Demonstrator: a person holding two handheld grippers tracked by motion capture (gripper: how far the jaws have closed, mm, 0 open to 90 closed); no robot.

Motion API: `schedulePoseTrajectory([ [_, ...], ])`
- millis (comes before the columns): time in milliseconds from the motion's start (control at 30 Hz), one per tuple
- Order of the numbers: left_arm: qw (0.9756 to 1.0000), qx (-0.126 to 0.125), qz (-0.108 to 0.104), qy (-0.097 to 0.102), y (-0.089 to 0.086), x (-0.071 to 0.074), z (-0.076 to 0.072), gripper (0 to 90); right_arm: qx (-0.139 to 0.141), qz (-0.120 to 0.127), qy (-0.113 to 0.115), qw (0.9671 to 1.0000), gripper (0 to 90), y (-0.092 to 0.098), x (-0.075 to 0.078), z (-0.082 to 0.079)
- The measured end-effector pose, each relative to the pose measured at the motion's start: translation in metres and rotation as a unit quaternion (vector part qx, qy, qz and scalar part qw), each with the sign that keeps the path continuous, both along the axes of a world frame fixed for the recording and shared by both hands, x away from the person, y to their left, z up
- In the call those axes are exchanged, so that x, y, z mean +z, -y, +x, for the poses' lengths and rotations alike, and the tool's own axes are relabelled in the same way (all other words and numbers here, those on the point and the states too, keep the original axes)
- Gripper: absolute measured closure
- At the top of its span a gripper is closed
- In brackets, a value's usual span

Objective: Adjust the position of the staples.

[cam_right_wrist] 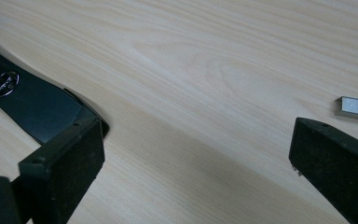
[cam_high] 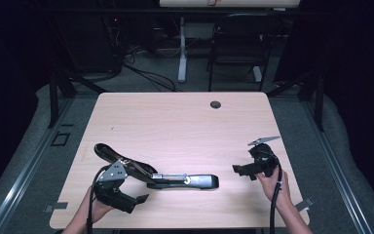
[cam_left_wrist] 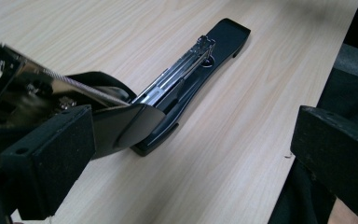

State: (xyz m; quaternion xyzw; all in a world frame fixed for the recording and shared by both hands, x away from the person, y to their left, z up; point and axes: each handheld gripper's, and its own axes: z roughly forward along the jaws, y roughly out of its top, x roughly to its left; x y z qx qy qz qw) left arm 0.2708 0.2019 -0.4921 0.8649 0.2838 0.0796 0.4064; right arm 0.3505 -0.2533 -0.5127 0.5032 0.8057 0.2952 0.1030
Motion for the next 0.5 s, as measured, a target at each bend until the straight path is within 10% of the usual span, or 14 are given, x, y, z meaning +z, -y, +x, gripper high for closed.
schedulePoseTrajectory([
  [500,0.9992,0.002,0.024,-0.031,-0.009,-0.008,-0.003,0.0,-0.045,0.004,-0.003,0.999,5.6,0.028,0.0,0.013],
])
